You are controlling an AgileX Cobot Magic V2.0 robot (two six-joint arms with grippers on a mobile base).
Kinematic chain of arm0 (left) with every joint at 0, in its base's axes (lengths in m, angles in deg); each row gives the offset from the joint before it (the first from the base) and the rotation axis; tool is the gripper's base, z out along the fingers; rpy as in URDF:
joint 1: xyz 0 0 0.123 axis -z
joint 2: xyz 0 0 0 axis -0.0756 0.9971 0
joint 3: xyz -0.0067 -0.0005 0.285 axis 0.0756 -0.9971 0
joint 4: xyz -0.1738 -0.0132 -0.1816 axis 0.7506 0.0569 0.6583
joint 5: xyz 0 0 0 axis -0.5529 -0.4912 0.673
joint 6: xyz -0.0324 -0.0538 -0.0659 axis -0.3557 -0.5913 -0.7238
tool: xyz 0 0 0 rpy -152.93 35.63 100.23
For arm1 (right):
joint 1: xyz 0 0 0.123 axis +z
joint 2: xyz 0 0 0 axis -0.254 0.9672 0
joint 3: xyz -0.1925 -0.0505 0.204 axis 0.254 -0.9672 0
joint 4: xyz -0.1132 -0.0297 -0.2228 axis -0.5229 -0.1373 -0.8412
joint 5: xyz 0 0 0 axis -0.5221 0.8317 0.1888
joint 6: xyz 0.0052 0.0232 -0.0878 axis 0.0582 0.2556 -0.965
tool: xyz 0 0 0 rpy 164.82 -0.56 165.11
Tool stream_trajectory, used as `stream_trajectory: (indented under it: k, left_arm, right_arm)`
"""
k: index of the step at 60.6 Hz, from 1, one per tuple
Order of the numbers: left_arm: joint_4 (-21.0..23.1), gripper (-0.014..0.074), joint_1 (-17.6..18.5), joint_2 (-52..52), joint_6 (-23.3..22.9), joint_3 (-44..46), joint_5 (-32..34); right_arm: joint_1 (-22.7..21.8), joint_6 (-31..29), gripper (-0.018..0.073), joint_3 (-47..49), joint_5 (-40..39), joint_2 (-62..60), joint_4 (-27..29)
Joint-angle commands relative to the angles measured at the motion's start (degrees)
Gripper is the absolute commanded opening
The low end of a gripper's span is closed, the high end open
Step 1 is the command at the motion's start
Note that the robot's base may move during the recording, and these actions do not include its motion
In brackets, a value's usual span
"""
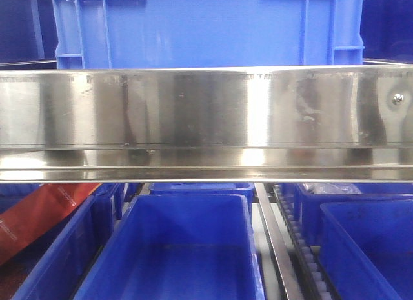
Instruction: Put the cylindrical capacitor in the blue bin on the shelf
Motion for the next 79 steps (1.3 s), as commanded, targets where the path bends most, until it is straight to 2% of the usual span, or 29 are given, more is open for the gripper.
stream_trajectory:
  k: [1, 27, 32, 39, 52, 60, 69, 79]
  left_arm:
    - [-0.1, -0.0111, 0.1, 0.0, -0.2, 0.0, 1.6]
    - [-0.1, -0.0111, 0.1, 0.0, -0.2, 0.0, 1.6]
    - [2.4, -0.0111, -0.7, 0.0, -0.2, -0.2, 1.8]
    - [3.6, -0.0111, -4.7, -0.8, -0.2, -2.8, 4.9]
    - [6.4, -0.0111, -15.9, -7.0, -0.1, -17.7, 22.4]
    - [8.9, -0.0111, -21.7, -12.9, -0.1, -28.3, 29.6]
    - [11.5, -0.0111, -26.3, -18.8, -0.1, -39.1, 35.3]
    - [11.5, -0.0111, -28.3, -24.7, 0.0, -48.3, 39.3]
  right_arm:
    - [-0.2, 0.0, -0.0168, -0.2, -1.7, -0.3, -0.5]
    - [-0.2, 0.0, -0.0168, -0.2, -1.8, -0.3, -0.5]
    - [-0.2, 0.0, -0.0168, -0.2, -1.8, -0.3, -0.5]
    - [-0.2, 0.0, -0.0168, -0.2, -1.8, -0.3, -0.5]
    - [-0.2, 0.0, -0.0168, -0.2, -1.8, -0.3, -0.5]
    - [-0.2, 0.0, -0.0168, -0.2, -1.8, -0.3, -0.5]
    - [-0.2, 0.0, -0.0168, -0.2, -1.8, -0.3, -0.5]
    - [-0.2, 0.0, -0.0168, -0.2, -1.8, -0.3, -0.5]
